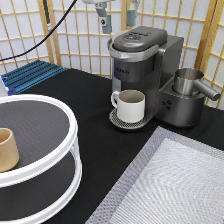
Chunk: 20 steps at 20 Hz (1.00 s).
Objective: Make coffee
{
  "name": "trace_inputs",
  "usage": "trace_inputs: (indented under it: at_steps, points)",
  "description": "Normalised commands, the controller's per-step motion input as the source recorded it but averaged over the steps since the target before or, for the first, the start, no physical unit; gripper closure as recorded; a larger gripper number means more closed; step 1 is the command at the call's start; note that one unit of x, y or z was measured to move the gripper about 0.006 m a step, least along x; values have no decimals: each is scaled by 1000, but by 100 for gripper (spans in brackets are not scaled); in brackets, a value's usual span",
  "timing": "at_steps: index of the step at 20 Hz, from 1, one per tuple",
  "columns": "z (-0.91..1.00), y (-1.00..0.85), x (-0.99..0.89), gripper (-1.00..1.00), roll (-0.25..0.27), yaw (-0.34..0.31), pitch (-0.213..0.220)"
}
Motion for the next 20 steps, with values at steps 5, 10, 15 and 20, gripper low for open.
trace_inputs:
  at_steps: [5,10,15,20]
  points:
    - [112,442,105,-100,84,94,189]
    - [56,137,213,-100,35,-8,118]
    - [8,42,286,-100,2,-27,85]
    - [110,170,551,-100,-5,-6,112]
